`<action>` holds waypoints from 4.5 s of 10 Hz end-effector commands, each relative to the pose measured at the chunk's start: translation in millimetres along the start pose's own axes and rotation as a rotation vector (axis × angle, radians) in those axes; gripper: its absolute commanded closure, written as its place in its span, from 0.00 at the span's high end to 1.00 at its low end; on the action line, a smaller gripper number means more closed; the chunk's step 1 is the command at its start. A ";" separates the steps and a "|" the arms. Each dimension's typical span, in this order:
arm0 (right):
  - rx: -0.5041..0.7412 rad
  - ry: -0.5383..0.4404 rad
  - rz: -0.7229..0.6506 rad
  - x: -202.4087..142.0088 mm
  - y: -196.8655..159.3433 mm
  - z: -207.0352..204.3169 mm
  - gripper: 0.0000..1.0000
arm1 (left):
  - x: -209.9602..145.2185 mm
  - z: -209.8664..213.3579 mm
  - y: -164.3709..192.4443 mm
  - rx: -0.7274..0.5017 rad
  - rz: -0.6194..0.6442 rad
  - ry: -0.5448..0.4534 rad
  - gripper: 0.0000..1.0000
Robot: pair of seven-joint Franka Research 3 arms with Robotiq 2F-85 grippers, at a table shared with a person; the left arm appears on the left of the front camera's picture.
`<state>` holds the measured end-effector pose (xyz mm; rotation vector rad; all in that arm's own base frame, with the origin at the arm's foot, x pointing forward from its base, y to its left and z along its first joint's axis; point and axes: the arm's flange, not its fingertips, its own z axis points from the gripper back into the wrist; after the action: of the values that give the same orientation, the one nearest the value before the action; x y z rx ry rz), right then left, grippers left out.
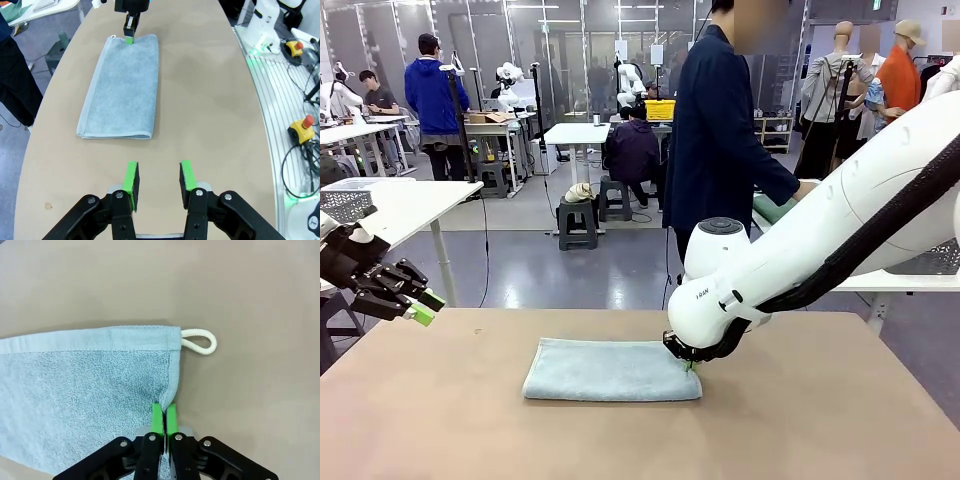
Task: Fold the towels and place them in the basket.
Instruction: When a person lays out a Towel with hook on the table, fold it in half twice.
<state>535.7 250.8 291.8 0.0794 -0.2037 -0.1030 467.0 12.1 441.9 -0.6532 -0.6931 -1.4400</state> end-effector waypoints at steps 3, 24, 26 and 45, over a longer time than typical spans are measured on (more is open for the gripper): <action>-0.066 0.003 -0.034 -1.9 -2.0 -12.8 0.00 | 0.3 0.5 0.0 0.000 -0.003 -0.003 0.44; -0.107 0.030 -0.118 -0.9 201.7 86.3 0.00 | 0.3 0.5 0.0 0.000 -0.003 -0.003 0.44; -0.103 0.052 -0.180 1.9 209.9 65.3 0.00 | 0.3 0.5 0.0 0.000 -0.003 -0.003 0.44; 0.095 0.100 0.043 -64.3 44.2 115.7 0.82 | 0.3 0.5 0.0 0.000 -0.003 -0.003 0.44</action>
<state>466.3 311.9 399.4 0.1208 -0.1087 -0.0711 466.9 11.9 441.6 -0.6526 -0.6914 -1.4402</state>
